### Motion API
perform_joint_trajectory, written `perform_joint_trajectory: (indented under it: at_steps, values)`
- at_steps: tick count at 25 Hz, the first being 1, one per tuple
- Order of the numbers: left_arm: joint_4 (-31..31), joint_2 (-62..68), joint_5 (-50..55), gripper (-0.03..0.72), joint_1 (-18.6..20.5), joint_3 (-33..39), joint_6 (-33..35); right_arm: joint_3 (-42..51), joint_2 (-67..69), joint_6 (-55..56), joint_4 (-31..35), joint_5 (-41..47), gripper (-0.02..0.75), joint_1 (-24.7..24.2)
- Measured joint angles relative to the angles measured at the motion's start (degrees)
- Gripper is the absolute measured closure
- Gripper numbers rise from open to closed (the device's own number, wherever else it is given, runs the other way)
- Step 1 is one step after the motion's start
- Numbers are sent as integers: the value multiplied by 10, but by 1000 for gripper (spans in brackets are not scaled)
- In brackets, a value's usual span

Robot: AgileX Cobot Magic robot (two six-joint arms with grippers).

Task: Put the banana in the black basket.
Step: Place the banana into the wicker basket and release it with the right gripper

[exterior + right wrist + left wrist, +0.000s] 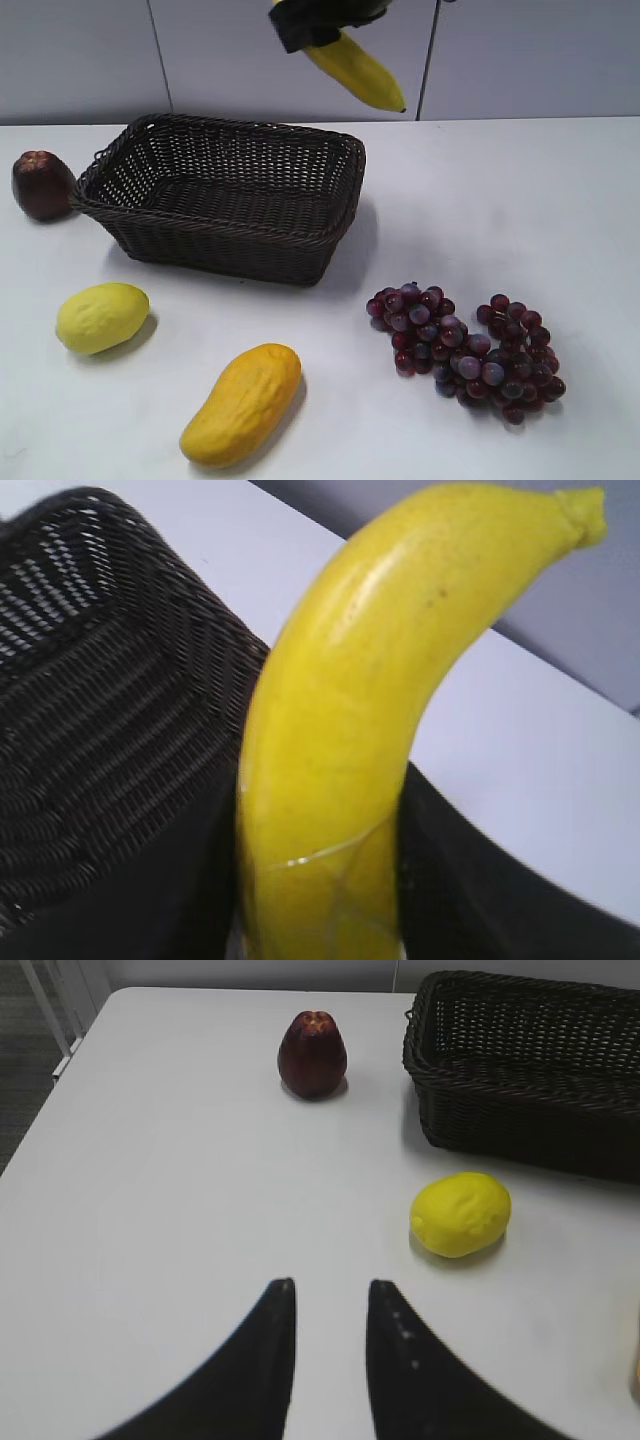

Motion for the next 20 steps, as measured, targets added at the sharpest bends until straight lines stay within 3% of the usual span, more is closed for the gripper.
perform_joint_trajectory:
  at_steps: [6, 13, 18, 20]
  values:
    - [0, 0, 0, 449, 0, 0, 0, 0, 46, -53, 2, -58, 386, 43]
    - [0, 0, 0, 449, 0, 0, 0, 0, 106, -75, 3, -69, 375, 46]
    - [0, 0, 0, 449, 0, 0, 0, 0, 114, -78, 3, -74, 124, 47]
    - [0, 0, 0, 449, 0, 0, 0, 0, 114, -78, 3, -74, 101, 47]
